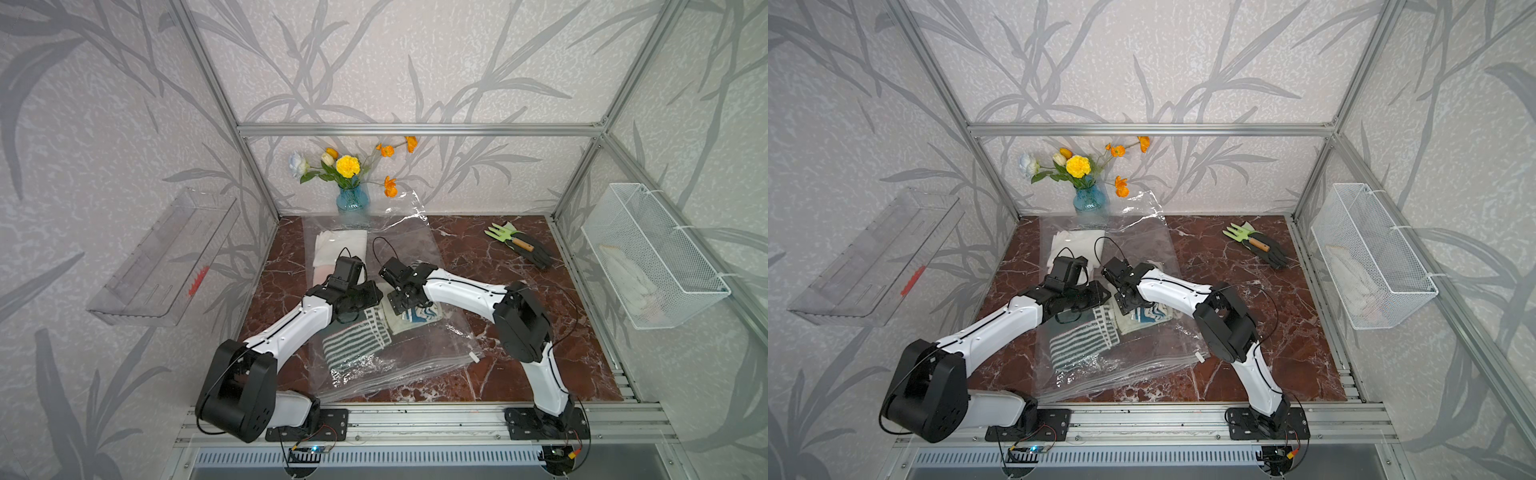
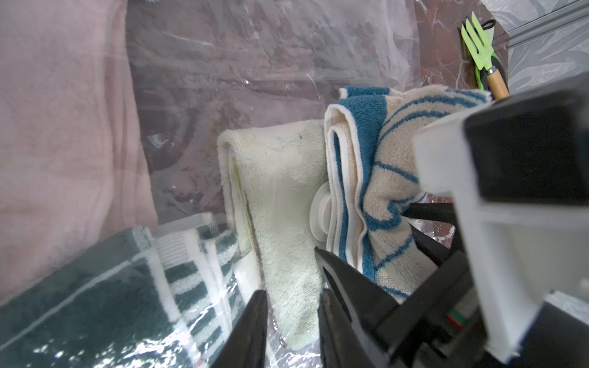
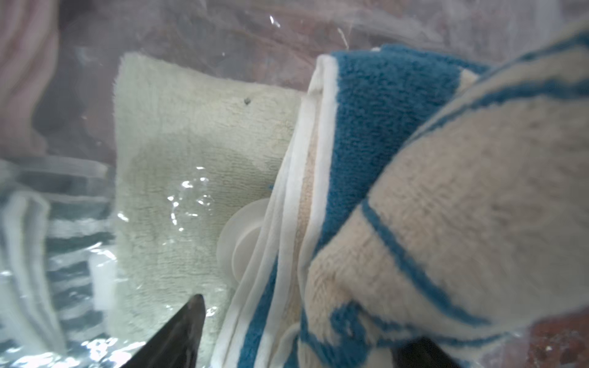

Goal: Place the folded towel into the vacuum bag
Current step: Pick up the towel from the vacuum bag.

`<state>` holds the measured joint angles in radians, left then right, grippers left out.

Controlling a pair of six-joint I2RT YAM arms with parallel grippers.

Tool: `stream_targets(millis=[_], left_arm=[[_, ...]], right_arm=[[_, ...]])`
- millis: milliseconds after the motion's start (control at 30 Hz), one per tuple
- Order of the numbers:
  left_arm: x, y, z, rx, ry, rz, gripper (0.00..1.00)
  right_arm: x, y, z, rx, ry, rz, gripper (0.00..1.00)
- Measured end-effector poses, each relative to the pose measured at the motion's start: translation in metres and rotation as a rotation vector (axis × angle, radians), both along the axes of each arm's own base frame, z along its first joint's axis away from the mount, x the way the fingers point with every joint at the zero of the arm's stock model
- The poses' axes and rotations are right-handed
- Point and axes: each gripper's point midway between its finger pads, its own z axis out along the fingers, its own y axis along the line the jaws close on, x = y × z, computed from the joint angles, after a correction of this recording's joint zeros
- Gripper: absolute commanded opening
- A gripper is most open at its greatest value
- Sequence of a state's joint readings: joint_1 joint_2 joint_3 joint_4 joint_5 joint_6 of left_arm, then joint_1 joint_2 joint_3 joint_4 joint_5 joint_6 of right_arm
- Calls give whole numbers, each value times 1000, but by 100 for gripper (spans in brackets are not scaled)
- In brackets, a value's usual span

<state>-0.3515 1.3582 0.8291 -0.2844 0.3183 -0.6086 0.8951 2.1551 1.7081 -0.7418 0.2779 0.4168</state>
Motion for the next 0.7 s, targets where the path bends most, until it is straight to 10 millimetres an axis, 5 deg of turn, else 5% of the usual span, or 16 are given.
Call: stream_targets(millis=[233,467,700], left_arm=[[-3,3,-5,15,7,-7,29],[-10,6,-21,38,48,-19,30],[-20,0,-26,63,67,-64,34]], right_arm=[[10,-10,-5,-62,-16,37,52],[35,-34,1,-76,-27,27,17],[49,-67,14,-59,-29,13,4]])
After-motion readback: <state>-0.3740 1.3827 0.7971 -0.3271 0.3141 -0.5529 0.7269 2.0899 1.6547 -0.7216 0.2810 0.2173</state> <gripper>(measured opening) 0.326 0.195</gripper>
